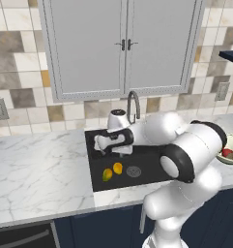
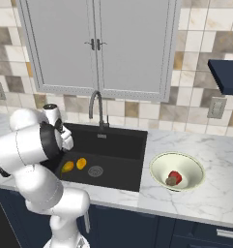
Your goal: There is a mixed pile of frozen fruits and vegetables on the counter. Locate all the frozen vegetables and place the items in a bowl on the counter. Take all the frozen fruits and defrost them in a running sink.
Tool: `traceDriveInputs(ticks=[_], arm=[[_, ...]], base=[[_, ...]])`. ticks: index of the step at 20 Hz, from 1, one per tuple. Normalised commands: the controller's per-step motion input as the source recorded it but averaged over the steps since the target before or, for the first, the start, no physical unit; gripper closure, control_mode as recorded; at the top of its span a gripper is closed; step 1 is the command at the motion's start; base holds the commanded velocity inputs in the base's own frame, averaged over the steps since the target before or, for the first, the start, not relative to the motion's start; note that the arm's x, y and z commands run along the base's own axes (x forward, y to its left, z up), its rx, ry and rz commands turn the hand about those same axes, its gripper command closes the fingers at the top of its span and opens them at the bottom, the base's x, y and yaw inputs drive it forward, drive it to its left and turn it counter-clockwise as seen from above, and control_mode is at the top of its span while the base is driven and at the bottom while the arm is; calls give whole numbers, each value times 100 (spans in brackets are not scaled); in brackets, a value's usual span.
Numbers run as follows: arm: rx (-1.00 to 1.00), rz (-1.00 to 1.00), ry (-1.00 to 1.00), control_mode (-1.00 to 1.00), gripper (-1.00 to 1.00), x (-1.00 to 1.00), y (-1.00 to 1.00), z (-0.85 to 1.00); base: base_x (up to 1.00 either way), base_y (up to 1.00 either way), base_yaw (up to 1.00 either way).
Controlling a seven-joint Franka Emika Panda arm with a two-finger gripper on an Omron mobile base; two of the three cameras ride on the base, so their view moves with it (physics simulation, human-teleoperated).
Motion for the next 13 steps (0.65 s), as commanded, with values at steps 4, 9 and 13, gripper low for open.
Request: traceDriveInputs(ticks=[4,9,13], arm=[[4,-1,-15,-100,-100,-39,2,26],[0,-1,5,-100,-100,2,-1,49],[4,-4,12,-100,-100,-4,-5,41]], base=[[0,0,0],[0,0,0],[0,0,0]])
